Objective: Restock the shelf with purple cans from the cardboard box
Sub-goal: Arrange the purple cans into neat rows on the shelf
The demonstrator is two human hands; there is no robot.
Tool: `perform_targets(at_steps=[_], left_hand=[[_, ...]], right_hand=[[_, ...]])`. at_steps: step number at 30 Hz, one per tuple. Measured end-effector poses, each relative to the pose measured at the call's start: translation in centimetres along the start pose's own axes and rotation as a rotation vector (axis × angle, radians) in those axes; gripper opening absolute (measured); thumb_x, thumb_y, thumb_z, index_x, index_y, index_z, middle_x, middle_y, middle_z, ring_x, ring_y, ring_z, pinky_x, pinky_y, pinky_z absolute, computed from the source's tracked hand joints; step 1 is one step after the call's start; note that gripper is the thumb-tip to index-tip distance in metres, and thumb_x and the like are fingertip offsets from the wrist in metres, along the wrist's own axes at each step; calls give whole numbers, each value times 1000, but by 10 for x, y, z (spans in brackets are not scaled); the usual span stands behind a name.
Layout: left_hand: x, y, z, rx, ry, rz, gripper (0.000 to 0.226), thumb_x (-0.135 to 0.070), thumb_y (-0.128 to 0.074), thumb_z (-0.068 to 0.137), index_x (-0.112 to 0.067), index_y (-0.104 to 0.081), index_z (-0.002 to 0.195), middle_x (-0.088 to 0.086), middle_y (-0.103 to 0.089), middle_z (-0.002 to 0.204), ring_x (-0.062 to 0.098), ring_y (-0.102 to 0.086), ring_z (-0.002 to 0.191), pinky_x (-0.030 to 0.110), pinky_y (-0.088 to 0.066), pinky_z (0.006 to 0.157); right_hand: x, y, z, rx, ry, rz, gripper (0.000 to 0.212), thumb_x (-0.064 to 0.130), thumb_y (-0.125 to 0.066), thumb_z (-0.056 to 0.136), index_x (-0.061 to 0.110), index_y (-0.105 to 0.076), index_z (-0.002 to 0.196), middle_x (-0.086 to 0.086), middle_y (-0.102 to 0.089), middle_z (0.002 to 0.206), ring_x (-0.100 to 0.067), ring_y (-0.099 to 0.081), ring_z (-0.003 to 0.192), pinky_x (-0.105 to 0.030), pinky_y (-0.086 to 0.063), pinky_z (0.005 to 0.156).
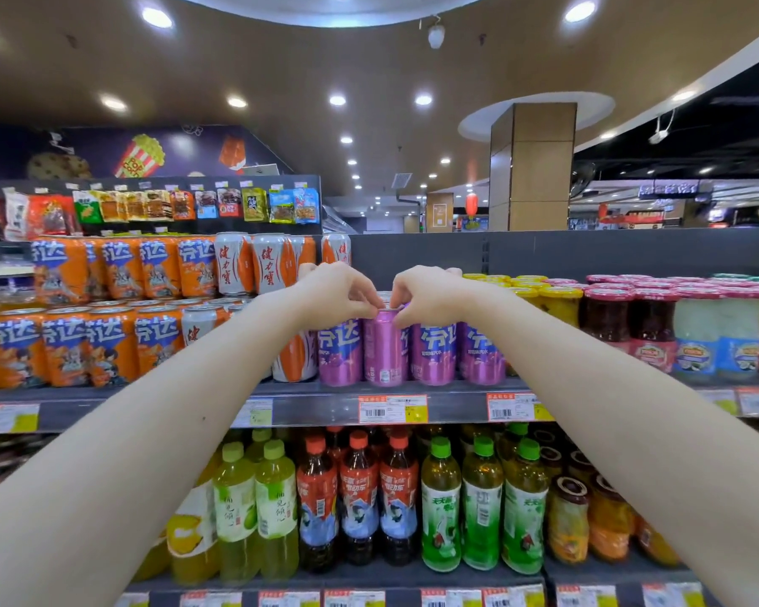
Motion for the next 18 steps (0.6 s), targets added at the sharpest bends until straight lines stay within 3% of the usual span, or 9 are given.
perform_targets(at_steps=[5, 13, 15, 18], left_hand=[[-1, -4, -7, 27, 24, -41, 33, -21, -54, 100, -46, -70, 114, -16, -70, 124, 13, -56, 122, 41, -22, 102], [16, -9, -7, 132, 41, 26, 44, -40, -60, 91, -62, -53, 128, -4, -54, 131, 25, -48, 125, 50, -26, 108], [22, -11, -9, 103, 48, 0, 49, -44, -64, 90, -54, -51, 136, -3, -56, 136, 25, -50, 127, 50, -27, 108], [26, -10, -14, 74, 64, -73, 55, -46, -68, 86, -47, -49, 138, -5, -60, 134, 23, -55, 124, 49, -29, 108]], right_hand=[[-9, 1, 0, -5, -9, 41, 23, 52, -75, 78, 36, -60, 85, 16, -67, 93, -11, -58, 92, -40, -24, 84], [6, -18, 8, -92, -33, 61, 40, 63, -65, 83, 28, -47, 81, 8, -61, 79, -10, -52, 75, -42, -29, 83], [7, -19, 8, -102, -58, 40, 46, 73, -62, 80, 29, -49, 85, 9, -64, 82, -13, -54, 81, -42, -28, 85], [5, -13, 5, -13, -77, 73, 57, 82, -55, 74, 35, -52, 105, 12, -66, 103, -17, -55, 100, -42, -28, 94]])
Point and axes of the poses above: each hand's wrist, its own z-axis towards the middle knuckle, its own y-axis out of the back of the hand, x = y × z, the point moved 1 cm from there along z, towards the middle knuckle
